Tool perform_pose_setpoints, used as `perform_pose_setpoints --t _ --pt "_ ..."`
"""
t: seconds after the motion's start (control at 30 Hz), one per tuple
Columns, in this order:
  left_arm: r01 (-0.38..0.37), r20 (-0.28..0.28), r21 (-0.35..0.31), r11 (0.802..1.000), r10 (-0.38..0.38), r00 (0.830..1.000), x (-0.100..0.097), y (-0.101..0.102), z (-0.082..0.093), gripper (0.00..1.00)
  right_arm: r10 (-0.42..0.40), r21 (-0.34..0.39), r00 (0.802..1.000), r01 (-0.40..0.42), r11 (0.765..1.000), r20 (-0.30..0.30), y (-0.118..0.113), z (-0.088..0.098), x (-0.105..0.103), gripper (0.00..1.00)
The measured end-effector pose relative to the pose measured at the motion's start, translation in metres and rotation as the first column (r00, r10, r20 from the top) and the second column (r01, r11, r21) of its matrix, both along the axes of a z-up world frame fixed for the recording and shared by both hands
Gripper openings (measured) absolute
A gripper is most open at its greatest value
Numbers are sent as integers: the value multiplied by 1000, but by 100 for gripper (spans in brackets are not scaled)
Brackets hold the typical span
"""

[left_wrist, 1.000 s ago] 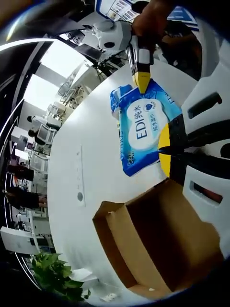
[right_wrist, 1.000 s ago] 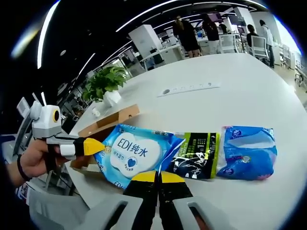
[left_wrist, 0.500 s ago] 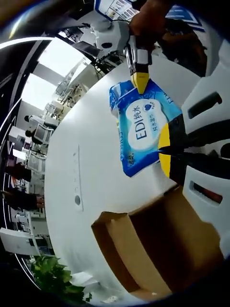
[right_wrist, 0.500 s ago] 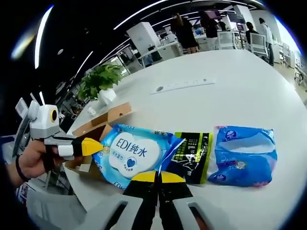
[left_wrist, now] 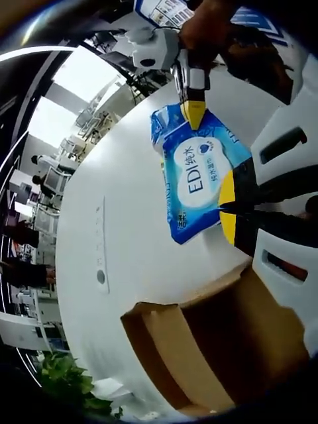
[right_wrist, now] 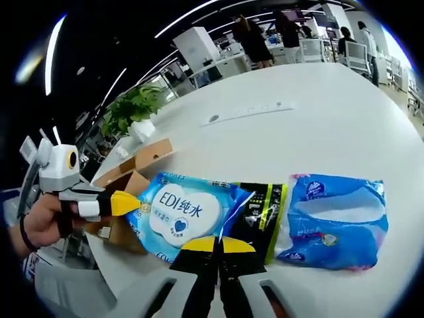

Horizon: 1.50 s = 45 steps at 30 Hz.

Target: Operate the shoe box by opening the lid, removing the specified soft item, and placing it in the target area until the item is outside and the box remains undamaged.

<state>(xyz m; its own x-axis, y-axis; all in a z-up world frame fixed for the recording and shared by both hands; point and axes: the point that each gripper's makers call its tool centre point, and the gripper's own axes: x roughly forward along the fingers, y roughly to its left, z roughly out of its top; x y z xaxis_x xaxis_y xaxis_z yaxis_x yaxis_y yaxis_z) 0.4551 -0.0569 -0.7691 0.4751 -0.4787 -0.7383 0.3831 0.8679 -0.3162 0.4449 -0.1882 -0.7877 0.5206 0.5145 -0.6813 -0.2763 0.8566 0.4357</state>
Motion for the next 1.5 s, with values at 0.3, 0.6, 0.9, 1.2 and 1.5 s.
perform_pose_setpoints --t 0.3,0.6,0.9,1.2,1.5 --pt "-29 -21 -4 1000 29 999 10 -7 -12 0 6 -24 1000 -6 1000 -13 -7 -13 11 0" --pt "-43 -33 -2 999 43 999 18 -9 -20 0 2 -44 1000 -3 999 -19 -9 -22 20 0" --pt "-50 -37 3 999 50 998 22 -13 -25 0 -2 -75 1000 1 997 -12 -13 -28 26 0" --pt "-46 -47 4 999 46 998 24 -16 -29 0 -6 -116 1000 6 993 7 -17 -29 31 0" --pt "-40 -75 -4 999 40 996 26 -15 -33 1 -30 -133 999 31 991 14 -20 -29 31 0"
